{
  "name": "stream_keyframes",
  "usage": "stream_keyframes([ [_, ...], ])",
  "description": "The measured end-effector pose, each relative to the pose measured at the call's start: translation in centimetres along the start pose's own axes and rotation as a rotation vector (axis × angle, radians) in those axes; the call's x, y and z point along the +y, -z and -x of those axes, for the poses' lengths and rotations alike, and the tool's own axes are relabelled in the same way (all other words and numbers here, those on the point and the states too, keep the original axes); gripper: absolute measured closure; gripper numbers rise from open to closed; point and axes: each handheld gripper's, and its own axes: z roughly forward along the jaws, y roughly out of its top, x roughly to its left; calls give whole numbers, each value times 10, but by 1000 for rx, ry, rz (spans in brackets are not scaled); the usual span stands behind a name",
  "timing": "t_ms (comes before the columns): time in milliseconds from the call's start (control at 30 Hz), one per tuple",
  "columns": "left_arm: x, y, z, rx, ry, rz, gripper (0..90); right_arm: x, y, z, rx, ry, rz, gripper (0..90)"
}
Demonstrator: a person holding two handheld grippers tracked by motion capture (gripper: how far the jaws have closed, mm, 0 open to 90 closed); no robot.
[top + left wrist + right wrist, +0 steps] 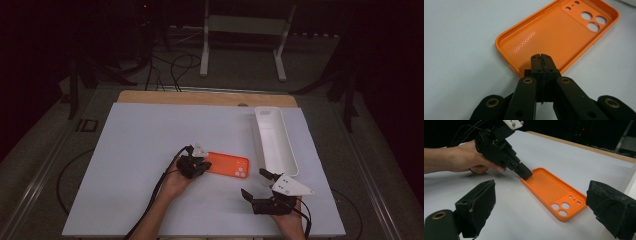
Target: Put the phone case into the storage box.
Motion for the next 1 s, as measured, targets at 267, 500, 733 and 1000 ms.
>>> stream_keyframes([
  [267,-6,7,10,-11,-13,-15,900,0,0,0,-1,-1,0,91],
  [500,-11,12,19,-23,-23,-19,900,0,-1,-1,0,3,-4,91],
  [733,-17,15,30,-51,-33,-7,900,0,-1,-1,0,0,-3,91],
  [1000,-20,15,45,-87,-48,5,900,0,-2,-1,2,2,-5,91],
])
